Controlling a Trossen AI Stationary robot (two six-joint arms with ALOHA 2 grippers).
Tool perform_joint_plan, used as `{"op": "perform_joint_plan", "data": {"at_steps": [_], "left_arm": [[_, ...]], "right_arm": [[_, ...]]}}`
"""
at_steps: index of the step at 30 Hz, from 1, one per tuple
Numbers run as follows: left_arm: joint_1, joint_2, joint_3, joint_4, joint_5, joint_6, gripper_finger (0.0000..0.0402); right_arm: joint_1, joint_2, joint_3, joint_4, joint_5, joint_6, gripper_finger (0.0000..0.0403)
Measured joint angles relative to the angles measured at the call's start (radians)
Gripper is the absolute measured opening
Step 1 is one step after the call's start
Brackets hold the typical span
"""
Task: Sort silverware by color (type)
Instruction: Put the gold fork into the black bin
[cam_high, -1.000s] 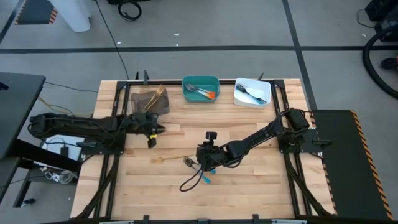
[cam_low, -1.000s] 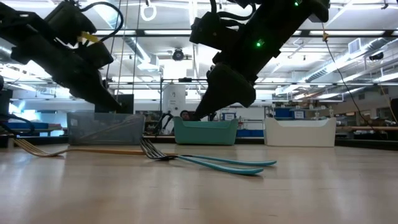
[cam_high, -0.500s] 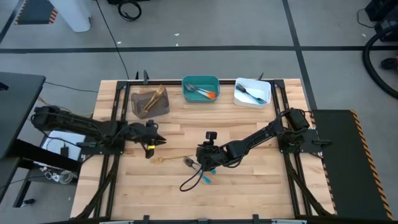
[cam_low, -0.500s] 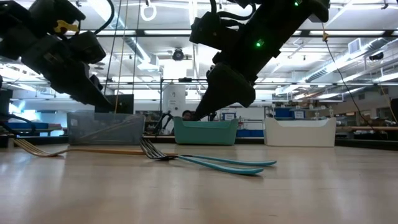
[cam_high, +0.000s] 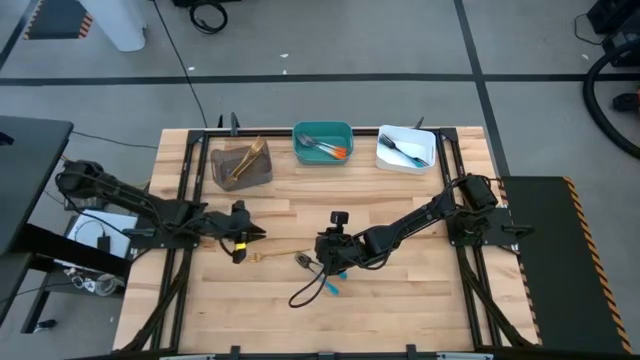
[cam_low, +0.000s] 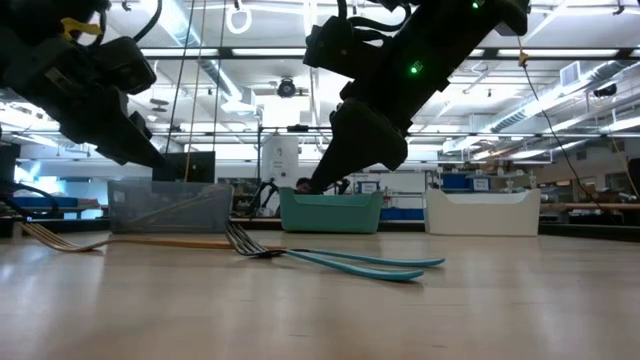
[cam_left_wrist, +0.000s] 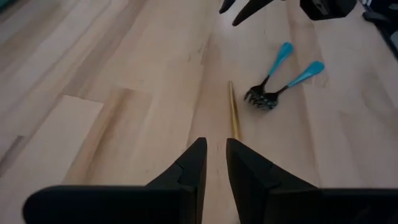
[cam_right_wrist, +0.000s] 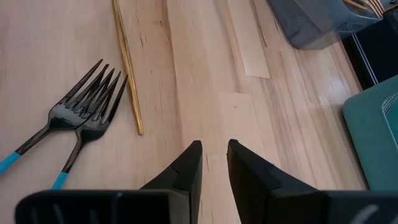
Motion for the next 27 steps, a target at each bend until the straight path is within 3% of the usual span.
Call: {"op": "perform_joint_plan", "data": {"at_steps": [11, 27], "left_arm": [[-0.115, 0.039, 0.016, 0.007, -0.093, -0.084, 0.0109], [-0.141, 0.417, 0.218, -0.033, -0.088, -0.099, 0.0112]], "right_arm": [[0.0, 0.0, 0.0, 0.005, 0.0, -0.002, 0.0083], [0.003, 0.0, 0.0, 0.004, 0.0, -0.001, 0.0083]]}}
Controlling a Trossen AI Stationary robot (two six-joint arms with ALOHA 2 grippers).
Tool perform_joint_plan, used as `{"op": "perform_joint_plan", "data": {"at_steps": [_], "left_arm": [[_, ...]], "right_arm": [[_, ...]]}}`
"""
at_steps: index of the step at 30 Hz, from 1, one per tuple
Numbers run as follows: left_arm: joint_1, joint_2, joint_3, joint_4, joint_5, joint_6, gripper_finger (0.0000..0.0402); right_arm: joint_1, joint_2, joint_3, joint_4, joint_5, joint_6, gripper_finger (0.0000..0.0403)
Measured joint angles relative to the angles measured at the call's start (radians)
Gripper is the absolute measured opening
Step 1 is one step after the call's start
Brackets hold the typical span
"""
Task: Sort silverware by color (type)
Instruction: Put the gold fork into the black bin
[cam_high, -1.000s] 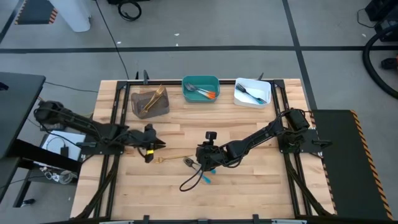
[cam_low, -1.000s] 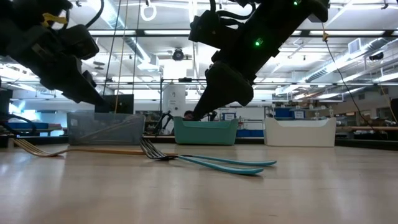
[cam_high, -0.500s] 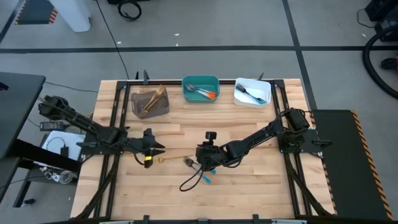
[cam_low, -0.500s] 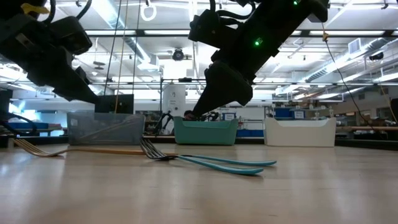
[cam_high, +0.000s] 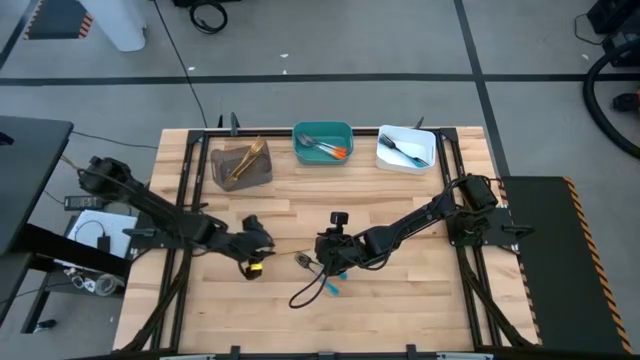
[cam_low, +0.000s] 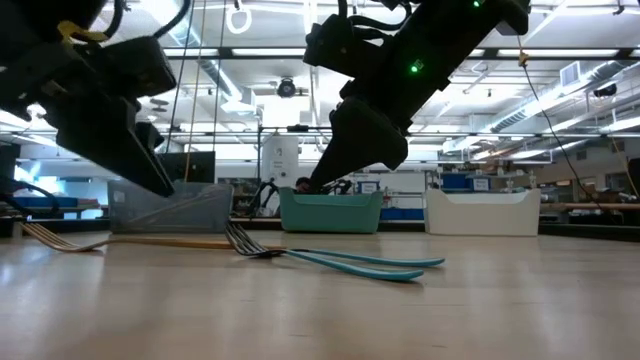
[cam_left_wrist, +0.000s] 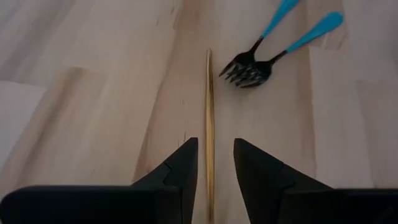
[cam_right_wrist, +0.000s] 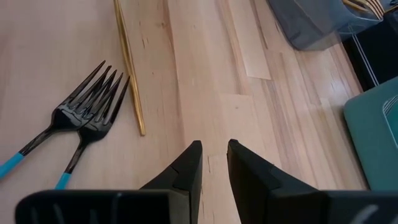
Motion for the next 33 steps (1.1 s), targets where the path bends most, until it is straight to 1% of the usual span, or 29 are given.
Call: {"op": "perform_joint_plan", "data": {"at_steps": [4, 6, 13, 17, 23, 33], "left_arm": [[0.0, 0.054, 0.032, -0.007, 0.004, -0.014, 0.0114], [-0.005, 0.075, 0.041, -0.01, 0.005, -0.013, 0.0121], [-0.005, 0.148, 0.046, -0.011, 0.006, -0.039, 0.0175], [-0.005, 0.172, 0.046, -0.009, 0.006, -0.039, 0.0191], [-0.005, 0.206, 0.046, -0.008, 0.006, -0.039, 0.0184], [-0.011, 0.229, 0.047, -0.001, -0.005, -0.064, 0.0143]], "right_arm": [[0.002, 0.0, 0.0, 0.0, 0.0, 0.0, 0.0083], [0.003, 0.0, 0.0, 0.0, 0.0, 0.0, 0.0083], [0.006, 0.0, 0.0, 0.0, 0.0, 0.0, 0.0083], [0.006, 0.0, 0.0, 0.001, 0.0, 0.0, 0.0083], [0.006, 0.0, 0.0, 0.001, 0.0, 0.002, 0.0083], [0.006, 0.0, 0.0, 0.008, 0.0, 0.0, 0.0083]]}}
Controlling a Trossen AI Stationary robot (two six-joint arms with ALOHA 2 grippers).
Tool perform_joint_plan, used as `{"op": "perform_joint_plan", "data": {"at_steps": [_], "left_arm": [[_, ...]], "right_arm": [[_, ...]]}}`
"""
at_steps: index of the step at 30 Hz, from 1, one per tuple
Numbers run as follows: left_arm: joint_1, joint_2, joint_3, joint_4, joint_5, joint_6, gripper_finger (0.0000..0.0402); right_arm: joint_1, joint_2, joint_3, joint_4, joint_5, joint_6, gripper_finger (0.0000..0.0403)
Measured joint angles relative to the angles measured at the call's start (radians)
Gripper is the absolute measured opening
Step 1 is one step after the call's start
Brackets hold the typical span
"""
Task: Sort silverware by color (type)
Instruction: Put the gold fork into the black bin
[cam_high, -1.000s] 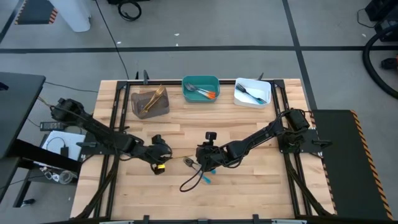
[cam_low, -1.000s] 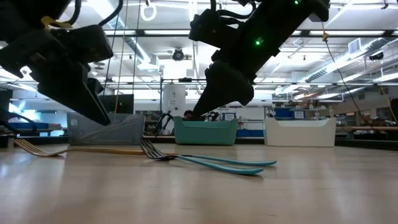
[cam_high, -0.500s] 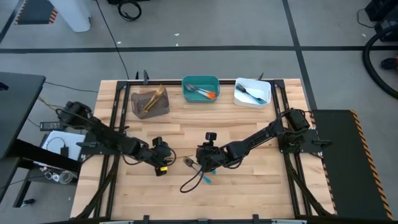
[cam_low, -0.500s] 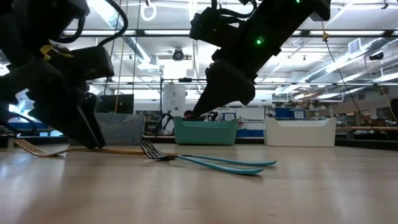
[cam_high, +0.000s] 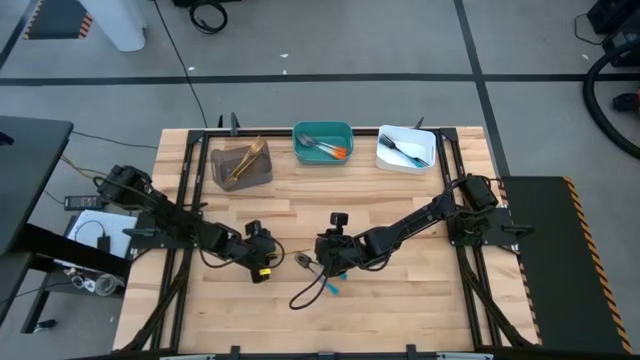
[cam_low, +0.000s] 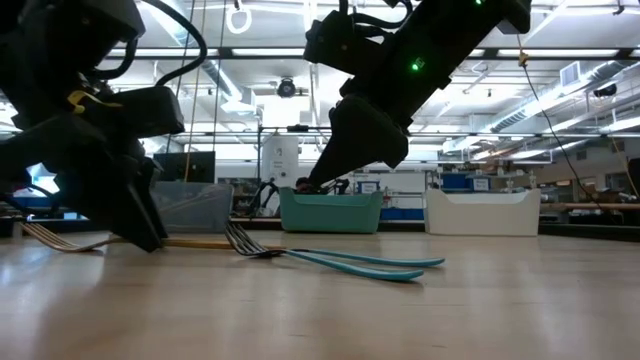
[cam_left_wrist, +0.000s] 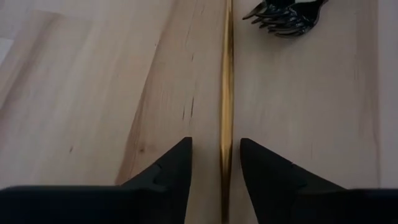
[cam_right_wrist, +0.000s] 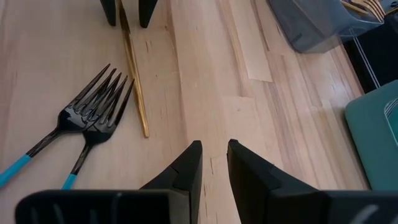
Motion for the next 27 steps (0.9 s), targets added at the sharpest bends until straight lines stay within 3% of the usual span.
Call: {"op": "perform_joint_plan", "data": {"at_steps": [13, 21, 27], "left_arm": [[-0.023, 0.028, 0.002, -0.022, -0.033, -0.003, 0.0095], [-0.029, 0.029, 0.001, -0.033, -0.04, 0.001, 0.0024], [-0.029, 0.027, 0.0, -0.036, -0.04, -0.002, 0.0024]], "right_arm": [[0.0, 0.0, 0.0, 0.0, 0.0, 0.0, 0.0083], [0.0, 0.0, 0.0, 0.001, 0.0, 0.0, 0.0083], [0.0, 0.0, 0.0, 0.0, 0.0, 0.0, 0.0083]]}}
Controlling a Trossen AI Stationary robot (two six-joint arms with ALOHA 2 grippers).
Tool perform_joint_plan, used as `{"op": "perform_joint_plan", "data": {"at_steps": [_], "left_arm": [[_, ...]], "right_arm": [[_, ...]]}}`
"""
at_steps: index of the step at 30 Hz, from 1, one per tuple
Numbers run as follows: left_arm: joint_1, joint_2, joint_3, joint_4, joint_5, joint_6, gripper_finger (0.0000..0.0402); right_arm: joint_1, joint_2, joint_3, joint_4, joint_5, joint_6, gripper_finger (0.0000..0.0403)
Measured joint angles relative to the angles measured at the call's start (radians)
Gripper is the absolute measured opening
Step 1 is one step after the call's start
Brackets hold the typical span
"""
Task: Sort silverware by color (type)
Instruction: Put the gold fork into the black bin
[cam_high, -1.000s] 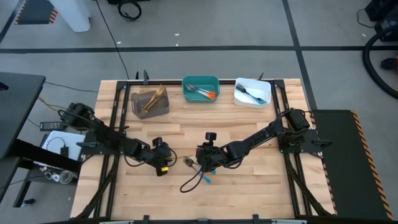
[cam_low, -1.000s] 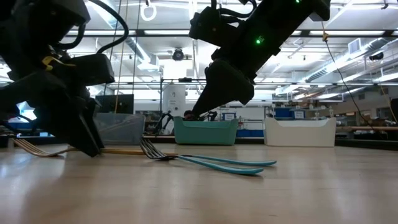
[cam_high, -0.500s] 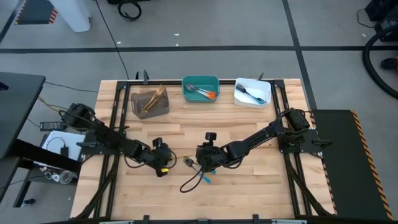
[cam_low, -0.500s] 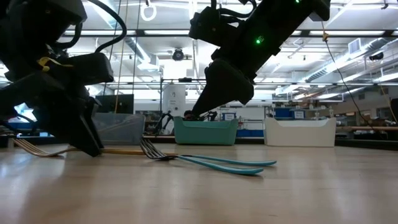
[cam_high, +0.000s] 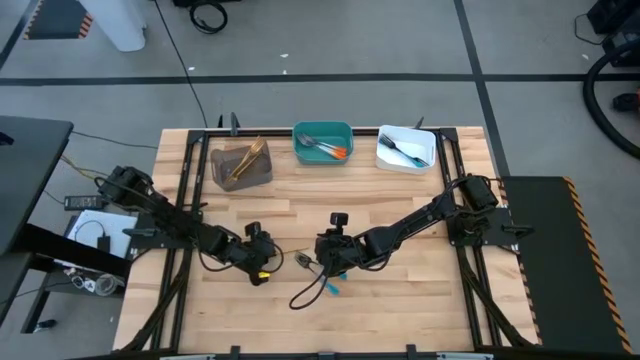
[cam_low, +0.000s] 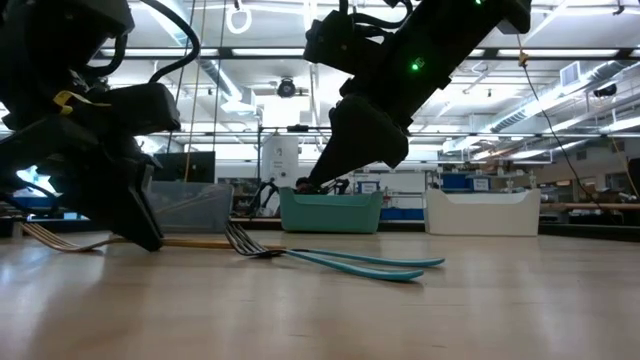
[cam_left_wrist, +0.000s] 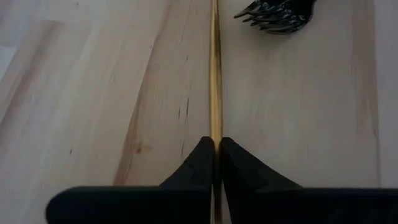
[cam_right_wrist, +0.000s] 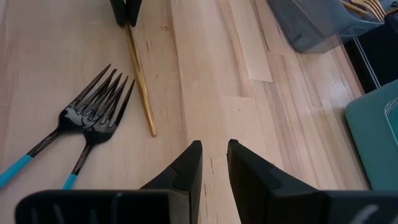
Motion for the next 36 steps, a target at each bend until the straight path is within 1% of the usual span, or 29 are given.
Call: {"op": "perform_joint_plan", "data": {"at_steps": [8, 18, 28, 36], "left_arm": [[0.004, -0.055, -0.005, -0.03, 0.012, -0.005, 0.0024], [0.039, -0.136, -0.006, -0.158, -0.002, -0.031, 0.0024], [0.072, -0.263, -0.004, -0.257, -0.058, -0.02, 0.0024], [0.072, -0.336, -0.004, -0.322, -0.148, -0.013, 0.0024]], "right_arm": [[0.0, 0.0, 0.0, 0.0, 0.0, 0.002, 0.0083], [0.0, 0.0, 0.0, 0.0, -0.001, 0.003, 0.0083], [0.0, 0.0, 0.0, 0.0, -0.005, 0.003, 0.0083], [0.0, 0.0, 0.0, -0.003, -0.005, 0.003, 0.0083]]}}
